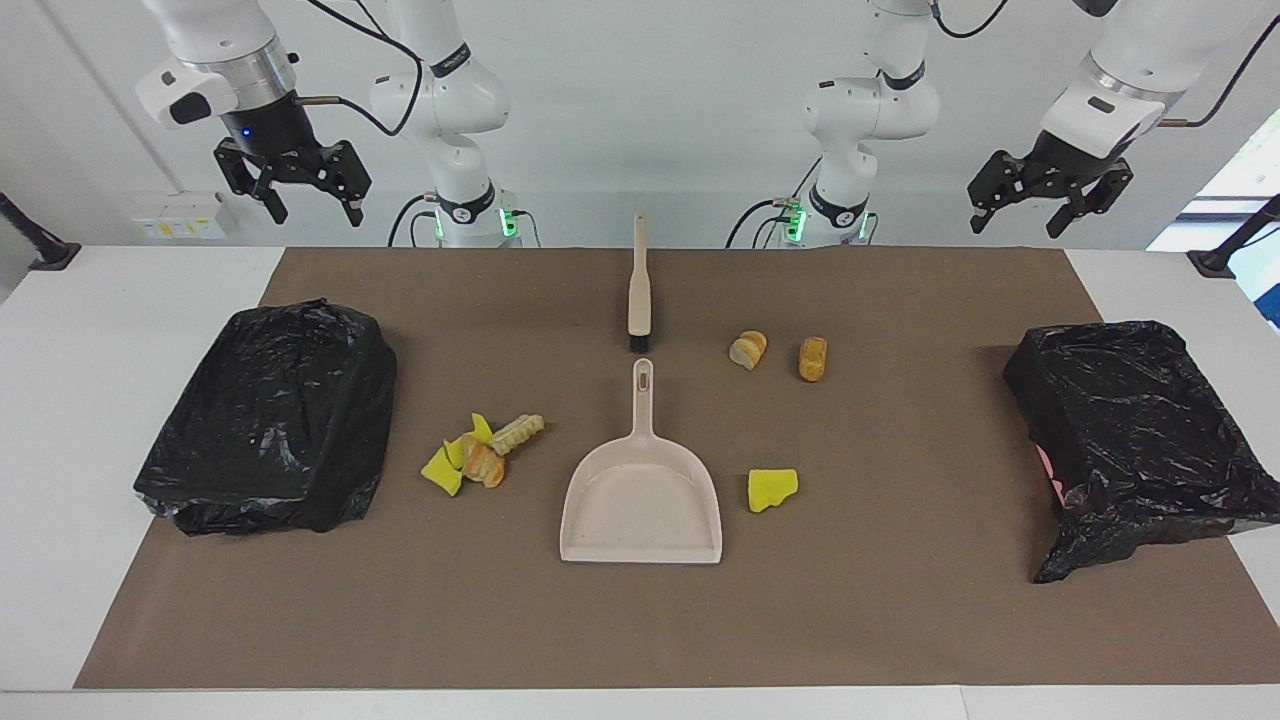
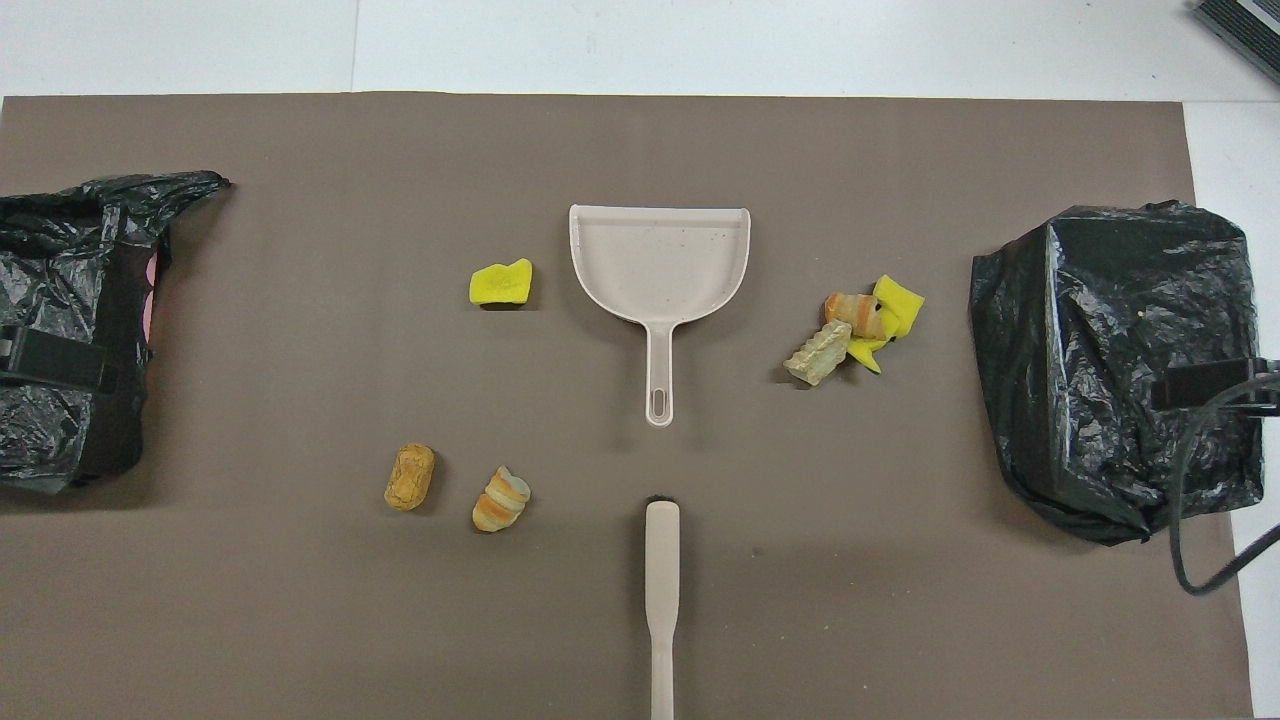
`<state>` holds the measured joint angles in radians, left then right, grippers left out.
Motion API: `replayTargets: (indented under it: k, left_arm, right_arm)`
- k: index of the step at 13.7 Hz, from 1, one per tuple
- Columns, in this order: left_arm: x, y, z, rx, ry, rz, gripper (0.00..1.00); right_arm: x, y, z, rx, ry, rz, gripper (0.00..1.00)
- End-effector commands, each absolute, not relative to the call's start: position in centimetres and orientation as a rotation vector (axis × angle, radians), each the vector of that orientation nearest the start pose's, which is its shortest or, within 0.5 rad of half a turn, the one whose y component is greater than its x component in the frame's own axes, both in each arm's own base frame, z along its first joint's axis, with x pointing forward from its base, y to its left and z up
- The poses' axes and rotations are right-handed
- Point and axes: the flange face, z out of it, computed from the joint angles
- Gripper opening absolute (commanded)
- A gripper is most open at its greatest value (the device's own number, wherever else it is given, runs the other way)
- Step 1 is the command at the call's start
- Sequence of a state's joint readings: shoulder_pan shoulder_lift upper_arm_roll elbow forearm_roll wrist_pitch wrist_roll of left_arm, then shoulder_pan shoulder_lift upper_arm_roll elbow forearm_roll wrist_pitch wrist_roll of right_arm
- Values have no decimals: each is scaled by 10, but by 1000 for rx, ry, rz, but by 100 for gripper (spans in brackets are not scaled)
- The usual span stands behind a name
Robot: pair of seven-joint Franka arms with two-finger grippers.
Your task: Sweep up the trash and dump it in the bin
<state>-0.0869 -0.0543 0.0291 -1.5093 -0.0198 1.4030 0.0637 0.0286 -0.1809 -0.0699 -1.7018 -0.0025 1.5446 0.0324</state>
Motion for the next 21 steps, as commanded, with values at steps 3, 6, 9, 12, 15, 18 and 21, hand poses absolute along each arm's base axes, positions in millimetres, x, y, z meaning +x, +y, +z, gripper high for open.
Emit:
replayTargets:
  k: [3,6,9,12,15,18,21]
  left_arm:
    - [509,-31,670,-3150,222,89,100]
    - [510,-36,672,-3148,216,75,100]
    - [510,-41,671,-3149,221,73,100]
    - [510,-43,671,-3149,228,56,100]
    - [510,-51,670,-3148,248,56,100]
    - [495,-81,656,-3137,329,86,100]
    - [462,-140,630,-3136,333,63,100]
  right_arm:
    - [494,-26,656,-3115,69,-44,100]
    - [491,-26,655,-3116,67,-15,100]
    - [487,-26,654,-3115,71,30,100]
    - [487,-27,655,-3112,70,40,100]
    - [486,-20,655,-3113,49,42,100]
    - [484,-19,654,-3114,42,73,100]
    - [481,-23,652,-3112,53,95,100]
